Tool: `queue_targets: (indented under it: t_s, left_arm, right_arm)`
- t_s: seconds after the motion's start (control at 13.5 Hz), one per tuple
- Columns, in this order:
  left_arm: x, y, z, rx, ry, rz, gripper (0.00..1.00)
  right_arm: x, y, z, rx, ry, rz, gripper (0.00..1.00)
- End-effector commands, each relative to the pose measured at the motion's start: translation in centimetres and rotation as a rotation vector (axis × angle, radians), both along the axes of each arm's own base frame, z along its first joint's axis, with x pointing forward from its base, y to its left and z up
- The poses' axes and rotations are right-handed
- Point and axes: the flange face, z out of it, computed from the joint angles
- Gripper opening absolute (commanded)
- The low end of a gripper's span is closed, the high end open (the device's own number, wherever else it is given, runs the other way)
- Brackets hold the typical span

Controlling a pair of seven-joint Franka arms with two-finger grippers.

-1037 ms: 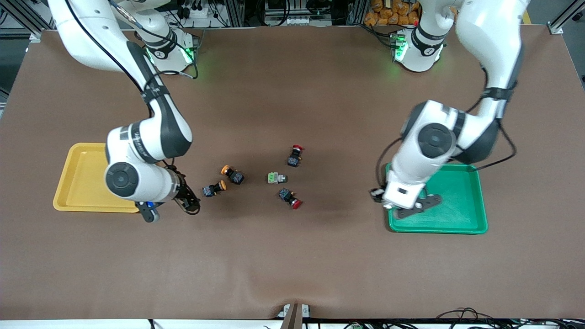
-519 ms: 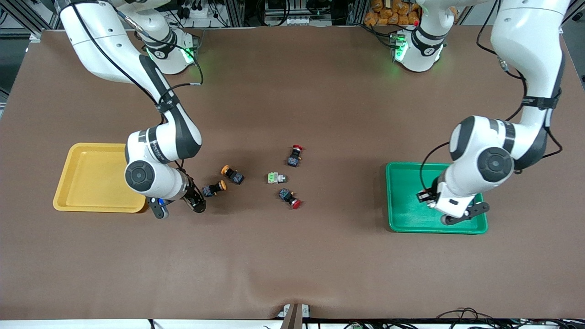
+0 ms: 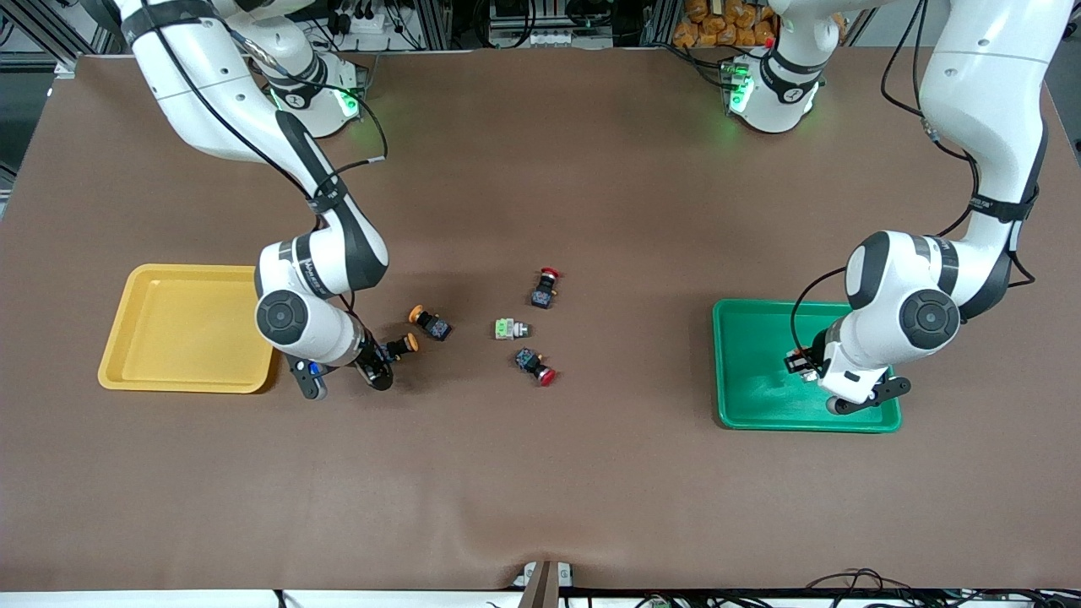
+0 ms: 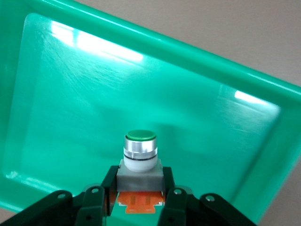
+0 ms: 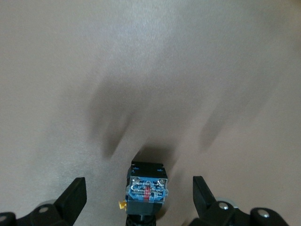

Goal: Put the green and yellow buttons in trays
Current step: 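Lower the green button into the green tray and open the left gripper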

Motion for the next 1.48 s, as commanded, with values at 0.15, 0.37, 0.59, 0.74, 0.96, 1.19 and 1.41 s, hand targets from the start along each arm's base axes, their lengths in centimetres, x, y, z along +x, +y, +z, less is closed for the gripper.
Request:
queue_targets:
  t_s: [0.15, 0.37, 0.59, 0.74, 0.96, 1.19, 1.41]
  left_arm:
    - [-0.4, 3.8, -1.3, -0.007, 0.000, -0.036, 0.00]
    - [-0.3, 5.4, -2.8, -0.018, -0.013, -0.038, 0.00]
    - [-0.2, 5.5, -3.3, -0.022, -0.012, -0.038, 0.00]
    - [-0.1, 5.6, -3.2, -0.021, -0.015, -0.036, 0.64]
    - [0.0, 5.4, -2.4, -0.017, -0.016, -0.042, 1.00]
    - [0.2, 5.4, -0.2, -0.007, -0.039, -0.032, 1.00]
    - [0.3, 3.4, 3.9, 0.007, -0.006, -0.061, 1.00]
  right_arm:
    - [-0.5, 0.7, -1.3, -0.011, 0.007, -0.007, 1.00]
    - [-0.7, 1.0, -1.5, -0.013, 0.011, -0.003, 1.00]
    - [-0.9, 1.5, -1.7, -0.013, 0.013, 0.004, 0.37]
    - [-1.0, 1.9, -1.6, -0.013, 0.005, -0.019, 0.08]
    - [-0.7, 1.8, -1.3, -0.012, -0.010, -0.062, 0.00]
    - [-0.3, 1.2, 0.9, -0.009, -0.016, -0.067, 0.00]
    - [0.7, -2.2, 4.9, -0.018, 0.011, -0.057, 0.00]
